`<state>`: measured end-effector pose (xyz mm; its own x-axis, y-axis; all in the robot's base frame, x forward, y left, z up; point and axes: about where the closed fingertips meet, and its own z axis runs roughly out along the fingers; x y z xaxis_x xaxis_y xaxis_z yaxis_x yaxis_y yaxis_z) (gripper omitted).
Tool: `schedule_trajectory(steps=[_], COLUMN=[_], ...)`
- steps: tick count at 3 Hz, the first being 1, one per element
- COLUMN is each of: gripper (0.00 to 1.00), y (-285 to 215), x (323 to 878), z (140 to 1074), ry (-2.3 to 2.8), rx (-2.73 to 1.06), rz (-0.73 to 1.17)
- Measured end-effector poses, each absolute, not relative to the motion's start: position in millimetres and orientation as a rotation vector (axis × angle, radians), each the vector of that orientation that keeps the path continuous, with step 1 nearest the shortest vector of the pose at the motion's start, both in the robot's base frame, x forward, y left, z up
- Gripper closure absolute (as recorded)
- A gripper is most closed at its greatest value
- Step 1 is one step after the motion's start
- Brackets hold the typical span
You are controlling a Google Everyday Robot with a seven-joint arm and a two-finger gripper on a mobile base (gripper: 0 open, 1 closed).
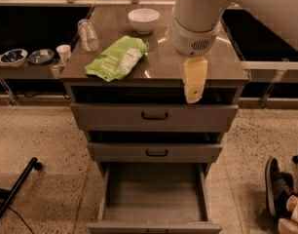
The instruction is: Place green rice chip bag into bottom drawer
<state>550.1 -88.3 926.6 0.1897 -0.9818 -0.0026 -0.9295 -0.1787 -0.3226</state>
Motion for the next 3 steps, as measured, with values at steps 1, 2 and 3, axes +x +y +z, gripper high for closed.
schedule_trajectory(steps=[1, 2, 3], gripper=[0.00, 0.00, 0.00], y=[-89, -77, -74], x=[604, 637, 642], z=[919, 923, 925], ry=[1.659, 1.405, 1.264], rx=[-2.293, -2.357, -2.424], rz=[-0.331, -0.416, -0.458])
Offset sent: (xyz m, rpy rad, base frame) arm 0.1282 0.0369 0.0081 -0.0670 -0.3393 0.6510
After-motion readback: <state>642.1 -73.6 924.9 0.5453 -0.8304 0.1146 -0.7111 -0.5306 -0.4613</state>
